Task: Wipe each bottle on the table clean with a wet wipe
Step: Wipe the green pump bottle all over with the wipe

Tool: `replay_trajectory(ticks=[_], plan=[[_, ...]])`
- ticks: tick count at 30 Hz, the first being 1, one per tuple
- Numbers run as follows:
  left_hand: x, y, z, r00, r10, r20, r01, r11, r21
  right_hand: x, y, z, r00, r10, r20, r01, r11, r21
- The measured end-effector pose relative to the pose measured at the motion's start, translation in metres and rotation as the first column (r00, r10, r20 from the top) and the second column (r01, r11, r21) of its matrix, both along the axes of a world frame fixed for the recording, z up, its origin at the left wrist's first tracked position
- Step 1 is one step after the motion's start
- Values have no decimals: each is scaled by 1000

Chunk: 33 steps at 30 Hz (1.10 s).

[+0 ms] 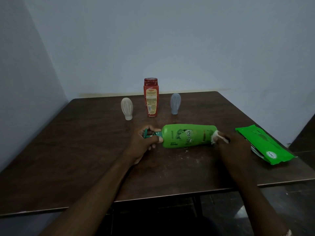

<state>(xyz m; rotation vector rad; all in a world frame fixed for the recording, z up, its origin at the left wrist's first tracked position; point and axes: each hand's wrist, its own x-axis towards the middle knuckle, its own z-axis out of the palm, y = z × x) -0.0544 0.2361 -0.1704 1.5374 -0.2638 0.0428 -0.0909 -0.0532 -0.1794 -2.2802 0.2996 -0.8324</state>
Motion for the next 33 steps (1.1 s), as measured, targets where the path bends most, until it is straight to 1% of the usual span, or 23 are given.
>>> replay_trajectory(ticks=[2,4,5,8,10,13,16,20,22,26,30,33], plan=[[0,1,0,1000,-10,1,10,1000,7,5,-1,8,1000,-8,5,9,1000,-27],[0,1,0,1000,-24,9,24,1000,15,16,-1,20,1000,0,-10,-1,996,-92],[-1,1,0,1000,-28,12,28,999,17,22,-2,24,999,12,-33,-16,993,-119],[-1,1,0,999,-33,27,33,999,16,36,-5,33,995,21,-102,-34,991,-132],[-2,1,1,999,-27,31,27,1000,4,40,-1,35,994,43,-100,-63,977,-205],[-2,1,0,999,-21,42,21,1000,4,40,10,38,990,126,-68,-141,945,-294],[0,2,-3,998,-22,52,23,1000,-4,35,13,36,984,175,-33,-178,946,-270],[1,1,-4,992,-5,128,-4,997,76,27,2,32,995,100,-7,-100,978,-185],[1,1,-4,989,2,148,-16,995,96,24,-1,29,996,89,-15,-90,981,-173],[3,1,-4,989,13,145,-35,989,145,21,5,28,992,128,-19,-129,976,-178],[2,-1,-5,987,44,158,-75,977,198,16,23,29,986,168,-20,-169,962,-214],[1,-1,-4,986,39,164,-79,966,248,7,47,31,971,226,-76,-238,936,-261]])
